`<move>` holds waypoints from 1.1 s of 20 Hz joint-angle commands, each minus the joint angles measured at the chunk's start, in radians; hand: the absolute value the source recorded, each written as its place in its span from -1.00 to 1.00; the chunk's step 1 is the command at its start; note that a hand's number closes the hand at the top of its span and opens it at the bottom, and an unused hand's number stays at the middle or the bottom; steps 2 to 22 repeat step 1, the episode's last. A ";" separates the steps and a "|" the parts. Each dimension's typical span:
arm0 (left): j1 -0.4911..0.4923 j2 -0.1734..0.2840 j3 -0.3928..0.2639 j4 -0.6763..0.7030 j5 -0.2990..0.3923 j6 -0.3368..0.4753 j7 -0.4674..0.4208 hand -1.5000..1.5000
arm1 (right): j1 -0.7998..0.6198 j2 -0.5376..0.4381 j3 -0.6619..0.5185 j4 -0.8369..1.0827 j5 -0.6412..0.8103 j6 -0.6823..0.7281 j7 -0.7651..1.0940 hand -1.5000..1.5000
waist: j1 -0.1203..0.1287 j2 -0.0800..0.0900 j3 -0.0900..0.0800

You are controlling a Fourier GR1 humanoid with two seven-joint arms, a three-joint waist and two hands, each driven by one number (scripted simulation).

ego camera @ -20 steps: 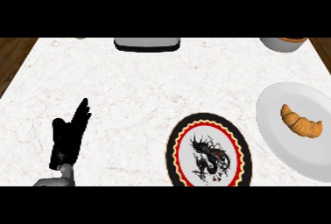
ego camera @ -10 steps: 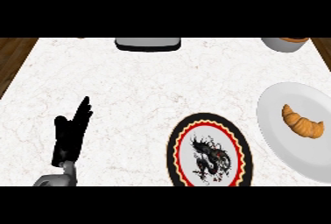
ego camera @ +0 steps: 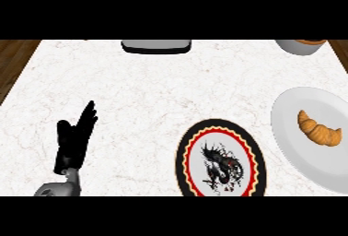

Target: Pick the croissant from the plate and place it in the plate

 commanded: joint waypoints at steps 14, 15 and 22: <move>0.054 -0.016 -0.023 -0.014 -0.016 0.006 -0.033 0.00 | -0.004 -0.004 0.009 0.001 0.009 -0.041 0.007 -1.00 | 0.006 0.000 0.001; 0.054 -0.016 -0.023 -0.014 -0.016 0.006 -0.033 0.00 | -0.004 -0.004 0.009 0.001 0.009 -0.041 0.007 -1.00 | 0.006 0.000 0.001; 0.054 -0.016 -0.023 -0.014 -0.016 0.006 -0.033 0.00 | -0.004 -0.004 0.009 0.001 0.009 -0.041 0.007 -1.00 | 0.006 0.000 0.001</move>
